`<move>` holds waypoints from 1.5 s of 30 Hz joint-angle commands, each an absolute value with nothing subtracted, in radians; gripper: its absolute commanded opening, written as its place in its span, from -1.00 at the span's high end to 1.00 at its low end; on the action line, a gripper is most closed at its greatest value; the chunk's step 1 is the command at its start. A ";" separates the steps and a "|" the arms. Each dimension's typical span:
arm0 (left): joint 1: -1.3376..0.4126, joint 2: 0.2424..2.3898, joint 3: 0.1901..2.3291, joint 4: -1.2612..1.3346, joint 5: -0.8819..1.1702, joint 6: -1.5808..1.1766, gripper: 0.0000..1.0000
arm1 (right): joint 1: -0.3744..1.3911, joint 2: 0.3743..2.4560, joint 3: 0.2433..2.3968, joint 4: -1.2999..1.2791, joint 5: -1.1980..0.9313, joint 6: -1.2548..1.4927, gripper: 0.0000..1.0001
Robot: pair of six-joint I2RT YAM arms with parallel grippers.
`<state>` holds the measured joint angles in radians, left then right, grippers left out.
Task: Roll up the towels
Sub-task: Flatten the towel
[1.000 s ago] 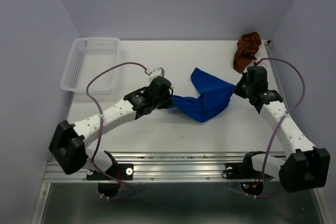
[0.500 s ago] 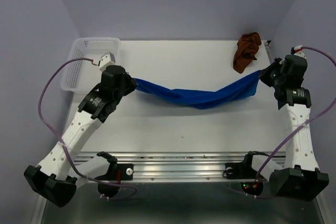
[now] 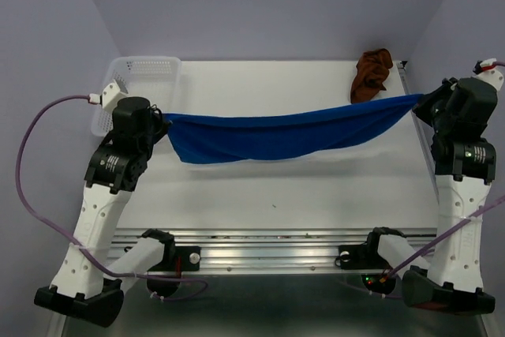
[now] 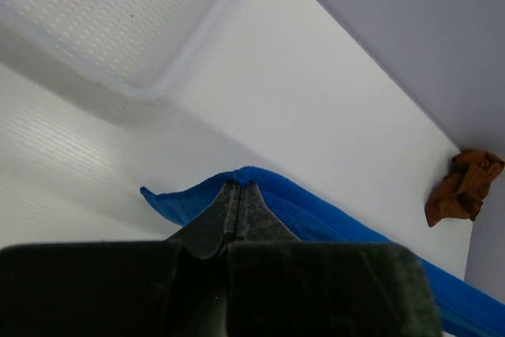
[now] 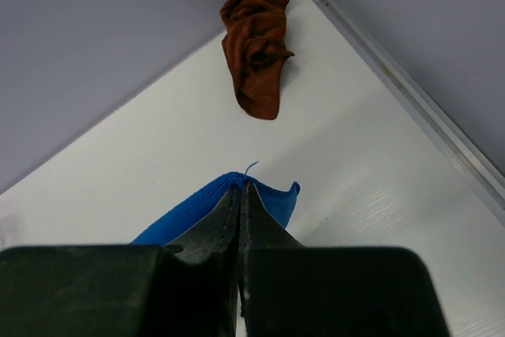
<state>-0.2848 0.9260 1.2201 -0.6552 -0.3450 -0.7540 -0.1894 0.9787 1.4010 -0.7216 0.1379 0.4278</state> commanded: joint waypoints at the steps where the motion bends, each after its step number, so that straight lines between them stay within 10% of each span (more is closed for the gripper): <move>1: -0.265 0.849 1.307 -0.715 -0.397 -0.742 1.00 | -0.198 0.914 1.477 -0.784 0.276 0.397 0.99; 23: -0.265 0.640 1.186 -0.812 -0.334 -0.838 1.00 | -0.077 0.670 1.341 -0.979 0.581 0.452 0.99; 33: -0.238 1.072 1.072 -0.497 -0.368 -0.787 1.00 | -0.077 0.972 1.034 -0.603 0.476 0.486 0.99; 45: -0.153 1.733 1.340 -0.225 -0.270 -0.703 1.00 | -0.172 1.596 1.235 -0.295 0.298 0.374 0.99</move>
